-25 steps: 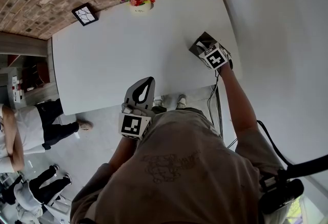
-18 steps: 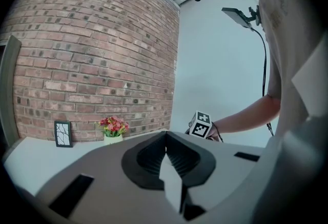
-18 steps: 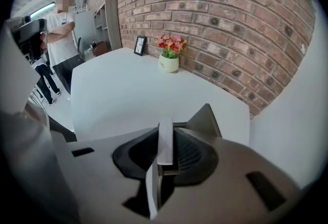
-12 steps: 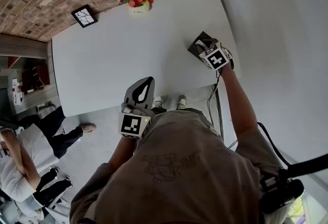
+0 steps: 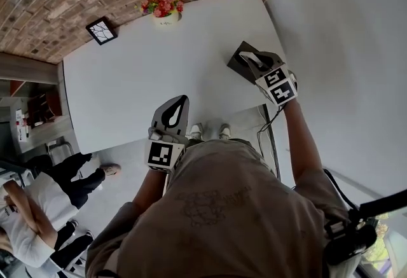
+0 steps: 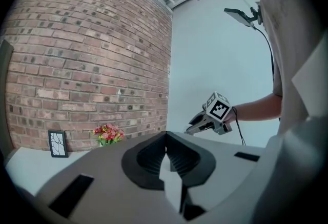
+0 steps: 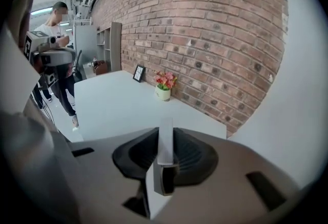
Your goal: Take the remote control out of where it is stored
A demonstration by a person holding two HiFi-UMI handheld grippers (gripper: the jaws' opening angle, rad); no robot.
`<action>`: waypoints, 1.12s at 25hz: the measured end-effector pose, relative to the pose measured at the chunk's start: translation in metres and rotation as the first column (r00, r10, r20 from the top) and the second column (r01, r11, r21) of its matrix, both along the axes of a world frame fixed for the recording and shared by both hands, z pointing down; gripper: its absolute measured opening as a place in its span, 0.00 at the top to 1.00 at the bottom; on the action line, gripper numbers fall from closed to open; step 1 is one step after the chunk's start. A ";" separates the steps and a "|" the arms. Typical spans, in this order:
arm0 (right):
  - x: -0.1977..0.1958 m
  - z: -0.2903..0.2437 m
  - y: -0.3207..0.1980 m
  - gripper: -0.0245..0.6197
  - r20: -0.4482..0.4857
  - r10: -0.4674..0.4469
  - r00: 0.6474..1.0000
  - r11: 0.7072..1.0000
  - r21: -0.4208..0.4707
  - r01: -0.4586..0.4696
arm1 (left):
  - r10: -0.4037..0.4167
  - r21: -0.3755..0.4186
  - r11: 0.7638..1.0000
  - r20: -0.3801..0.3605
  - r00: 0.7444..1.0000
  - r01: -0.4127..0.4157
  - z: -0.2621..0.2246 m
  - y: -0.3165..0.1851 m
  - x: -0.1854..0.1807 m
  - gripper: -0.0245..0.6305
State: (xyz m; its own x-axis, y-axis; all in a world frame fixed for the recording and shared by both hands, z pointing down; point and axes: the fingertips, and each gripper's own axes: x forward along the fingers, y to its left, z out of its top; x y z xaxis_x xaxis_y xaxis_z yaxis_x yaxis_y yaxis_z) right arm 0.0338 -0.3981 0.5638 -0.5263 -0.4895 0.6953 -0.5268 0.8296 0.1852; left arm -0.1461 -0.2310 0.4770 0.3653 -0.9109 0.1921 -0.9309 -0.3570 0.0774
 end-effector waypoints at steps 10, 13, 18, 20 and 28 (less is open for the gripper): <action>0.024 -0.119 0.023 0.83 0.166 0.033 0.985 0.947 0.310 -0.084 | 0.056 0.070 0.996 0.025 0.998 -0.058 -0.023 -0.013 0.009 0.95; 0.034 -0.150 0.031 0.83 0.192 0.034 0.981 0.903 0.414 -0.112 | 0.078 0.112 0.990 0.032 0.996 -0.082 -0.036 -0.019 0.017 0.95; 0.043 -0.196 0.052 0.83 0.162 0.008 0.987 0.806 0.583 -0.102 | 0.093 0.149 0.984 0.050 0.994 -0.099 -0.048 -0.027 0.019 0.95; 0.047 -0.208 0.062 0.84 0.138 0.004 0.990 0.762 0.641 -0.092 | 0.085 0.170 0.981 0.044 0.995 -0.091 -0.059 -0.032 0.019 0.95; 0.078 -0.239 0.098 0.83 0.181 0.091 0.979 0.598 0.777 -0.199 | 0.057 0.211 0.975 0.087 0.995 -0.074 -0.081 -0.043 0.003 0.95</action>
